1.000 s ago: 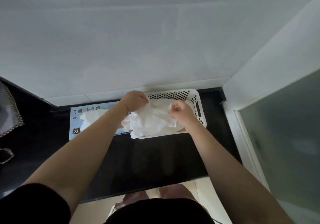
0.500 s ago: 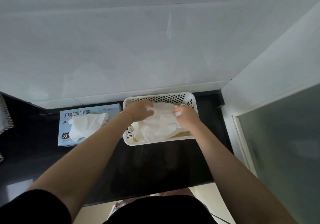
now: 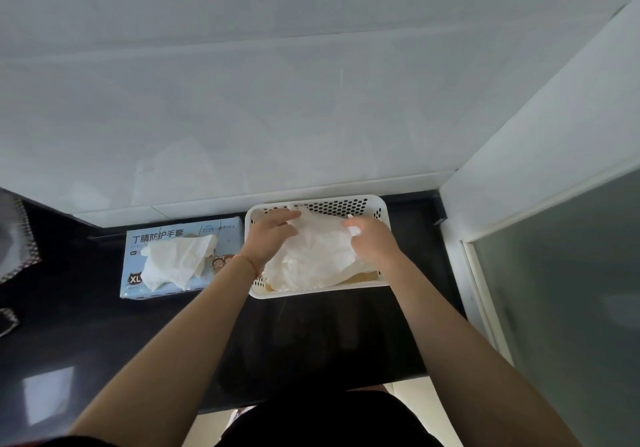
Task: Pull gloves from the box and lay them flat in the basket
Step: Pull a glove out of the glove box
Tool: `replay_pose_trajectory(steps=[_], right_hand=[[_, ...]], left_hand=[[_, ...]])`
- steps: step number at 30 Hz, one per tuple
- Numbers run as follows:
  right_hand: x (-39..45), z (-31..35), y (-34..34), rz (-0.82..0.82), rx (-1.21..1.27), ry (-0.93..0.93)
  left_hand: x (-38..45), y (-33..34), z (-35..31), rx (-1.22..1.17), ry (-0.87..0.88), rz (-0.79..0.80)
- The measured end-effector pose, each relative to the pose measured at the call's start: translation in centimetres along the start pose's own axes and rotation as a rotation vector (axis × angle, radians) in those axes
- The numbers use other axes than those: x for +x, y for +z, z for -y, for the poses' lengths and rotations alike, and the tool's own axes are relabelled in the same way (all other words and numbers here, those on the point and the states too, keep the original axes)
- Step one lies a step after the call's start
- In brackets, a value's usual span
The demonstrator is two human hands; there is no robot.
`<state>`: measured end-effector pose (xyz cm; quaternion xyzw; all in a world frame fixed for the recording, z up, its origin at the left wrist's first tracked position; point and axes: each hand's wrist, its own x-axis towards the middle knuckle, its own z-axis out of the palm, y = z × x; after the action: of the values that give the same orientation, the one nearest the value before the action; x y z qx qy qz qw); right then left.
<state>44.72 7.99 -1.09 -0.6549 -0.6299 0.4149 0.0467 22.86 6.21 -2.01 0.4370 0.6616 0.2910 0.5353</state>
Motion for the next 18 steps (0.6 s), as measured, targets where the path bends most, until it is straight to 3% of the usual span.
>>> replay_pose_trajectory(steps=[5,9,14,18], right_hand=[[-0.4,-0.3,0.0,-0.012,-0.039,-0.001],[-0.3,-0.2,0.2,0.017,-0.053,-0.003],[-0.1,0.2,0.6,0.019,-0.058,-0.036],[-0.3,0.2,0.2,0.008,-0.042,-0.031]], left_hand=[[-0.7,0.8,-0.6,-0.058,-0.052,0.020],[-1.8,0.7,-0.4,-0.157,-0.083,-0.089],[-3.6,0.8,0.2,-0.099,0.000,-0.167],[-3.8,1.5,-0.4,-0.100,0.042,-0.135]])
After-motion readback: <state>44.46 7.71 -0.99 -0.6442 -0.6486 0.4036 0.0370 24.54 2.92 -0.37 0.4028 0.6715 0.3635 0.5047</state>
